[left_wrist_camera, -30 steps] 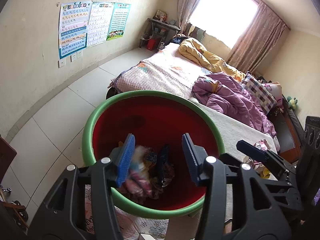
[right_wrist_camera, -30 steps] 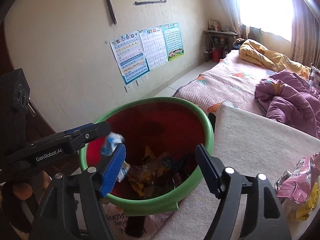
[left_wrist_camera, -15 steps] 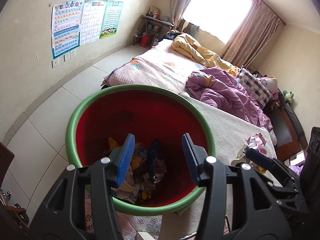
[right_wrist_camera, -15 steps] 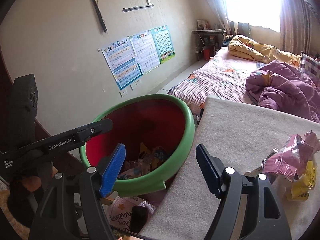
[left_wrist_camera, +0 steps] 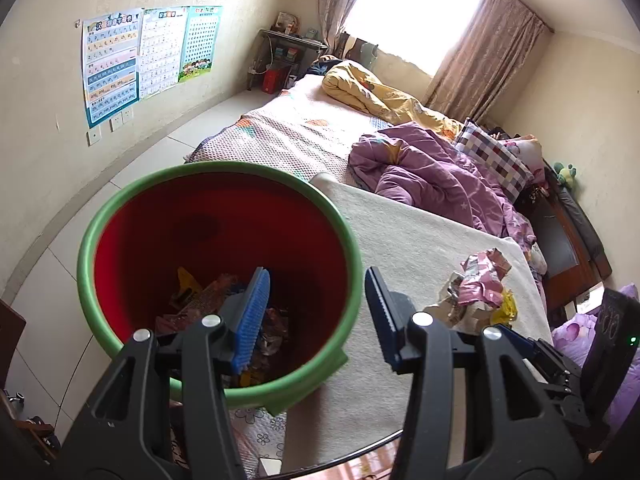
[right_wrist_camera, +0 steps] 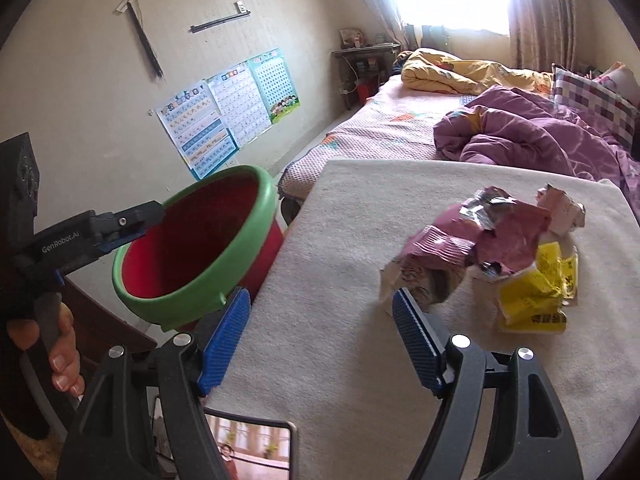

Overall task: Collect trash
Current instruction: 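Move both open grippers back over the remaining trash on the mat, then grasp the yellow barcode wrapper with the right gripper while the left grasps the white patterned wrapper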

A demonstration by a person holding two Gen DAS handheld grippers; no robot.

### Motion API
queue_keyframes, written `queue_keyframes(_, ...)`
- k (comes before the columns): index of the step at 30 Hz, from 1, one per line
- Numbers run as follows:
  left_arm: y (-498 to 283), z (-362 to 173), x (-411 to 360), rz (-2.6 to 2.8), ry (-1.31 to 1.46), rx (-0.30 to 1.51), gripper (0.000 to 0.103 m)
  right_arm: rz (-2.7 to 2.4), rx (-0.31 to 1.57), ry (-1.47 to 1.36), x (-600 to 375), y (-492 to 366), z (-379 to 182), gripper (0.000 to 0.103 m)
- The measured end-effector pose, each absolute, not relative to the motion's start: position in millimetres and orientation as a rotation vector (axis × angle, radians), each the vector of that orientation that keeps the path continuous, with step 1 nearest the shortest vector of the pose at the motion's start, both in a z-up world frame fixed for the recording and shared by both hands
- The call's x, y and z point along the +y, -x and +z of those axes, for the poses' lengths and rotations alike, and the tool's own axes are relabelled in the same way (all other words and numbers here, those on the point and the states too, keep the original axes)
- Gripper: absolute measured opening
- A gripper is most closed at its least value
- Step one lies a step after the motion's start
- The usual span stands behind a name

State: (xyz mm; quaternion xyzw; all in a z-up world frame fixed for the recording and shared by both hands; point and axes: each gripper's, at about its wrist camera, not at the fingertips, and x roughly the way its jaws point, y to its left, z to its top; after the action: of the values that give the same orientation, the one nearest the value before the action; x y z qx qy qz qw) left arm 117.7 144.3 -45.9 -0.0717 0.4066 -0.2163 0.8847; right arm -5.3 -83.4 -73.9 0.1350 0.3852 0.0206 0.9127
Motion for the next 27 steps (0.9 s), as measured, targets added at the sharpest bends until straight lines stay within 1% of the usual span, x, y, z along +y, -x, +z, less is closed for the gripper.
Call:
queue_keyframes(7,-102,-52,117,-0.447,0.122,0.877,0.047,-0.117,0.785,-0.335,-149,31,-84,0.071)
queue_keyframes(13,-85,-54,90,-0.457,0.1,0.887,0.047,-0.179,0.779,-0.369,-202,23,-86,0.072)
queue_keyframes(17,-74,-54,74,-0.462,0.092,0.888,0.05,-0.162,0.808,-0.397,-222,8,-93,0.079)
queue_keyframes(22,-63,-55,60,-0.449,0.088,0.896,0.05,-0.12,0.886,-0.429,-232,-4,-118,0.079)
queue_keyframes(23,-61,-55,57,-0.445,0.088,0.896,0.05,-0.111,0.891,-0.443,-233,-4,-122,0.074)
queue_keyframes(24,-60,-54,53,-0.443,0.086,0.895,0.05,-0.081,0.885,-0.463,-235,-2,-124,0.062)
queue_keyframes(26,-58,-54,46,-0.443,0.075,0.895,0.05,-0.044,0.868,-0.461,-234,4,-122,0.054)
queue_keyframes(27,-58,-54,41,-0.445,0.069,0.896,0.05,-0.026,0.855,-0.445,-234,6,-119,0.046)
